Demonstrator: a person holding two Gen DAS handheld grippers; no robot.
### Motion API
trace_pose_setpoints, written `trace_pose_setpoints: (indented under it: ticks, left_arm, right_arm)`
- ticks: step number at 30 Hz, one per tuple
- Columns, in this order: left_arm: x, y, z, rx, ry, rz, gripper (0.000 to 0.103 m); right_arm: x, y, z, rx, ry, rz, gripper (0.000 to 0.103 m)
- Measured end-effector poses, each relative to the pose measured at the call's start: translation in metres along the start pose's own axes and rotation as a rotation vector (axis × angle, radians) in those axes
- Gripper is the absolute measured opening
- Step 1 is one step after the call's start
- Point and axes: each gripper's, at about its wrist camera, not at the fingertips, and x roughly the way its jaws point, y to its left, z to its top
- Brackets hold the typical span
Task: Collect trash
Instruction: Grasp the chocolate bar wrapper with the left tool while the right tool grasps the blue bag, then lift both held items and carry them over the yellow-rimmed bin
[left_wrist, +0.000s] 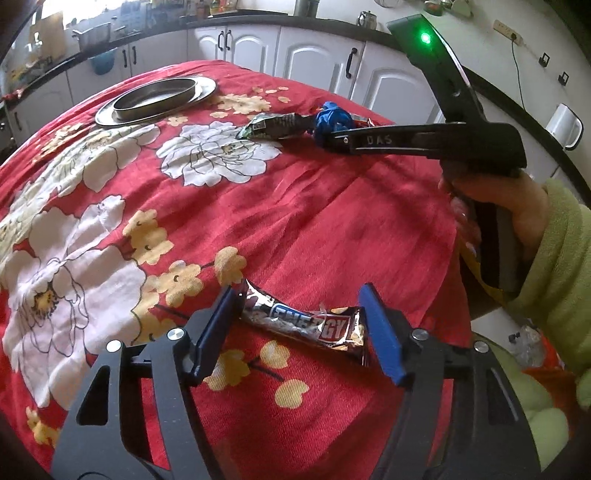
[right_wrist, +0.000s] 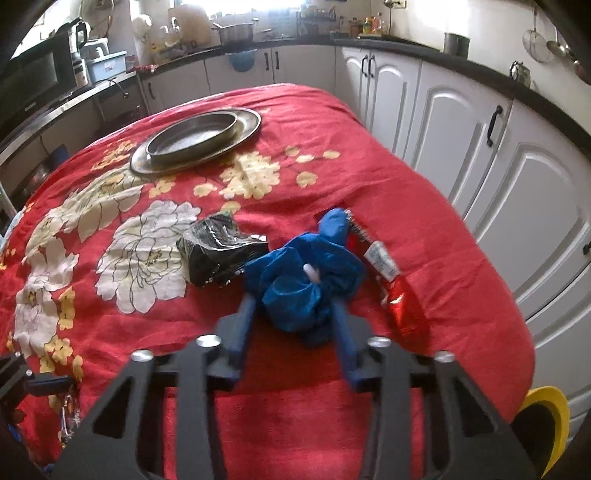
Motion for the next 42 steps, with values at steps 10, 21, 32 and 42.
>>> trace_pose_setpoints:
  ticks: [10,21,32,42]
  left_arm:
    - [0.0,0.0,0.002,0.001,-0.007,-0.018,0.043]
    - [-0.007,0.004,0.005,-0.03,-0.026,-0.061,0.034]
    - [-0.017,-0.008,0.021,-0.023,-0.067,-0.078,0.034]
    - [-0.025,-0.036,0.049,0.03,-0.123,-0.095,0.034]
  right_arm:
    - [-0.024,-0.007,-0.016,0.078,-0.025,0.079,0.013]
    - [-0.069,-0.006,-0.041,0.085,-0.047,0.121,0.013]
    - [-0.119,-0.018,-0.055,0.109,-0.106,0.124,0.013]
    - [-0.155,-0.04,-0.065,0.156,-0.168,0.105,0.013]
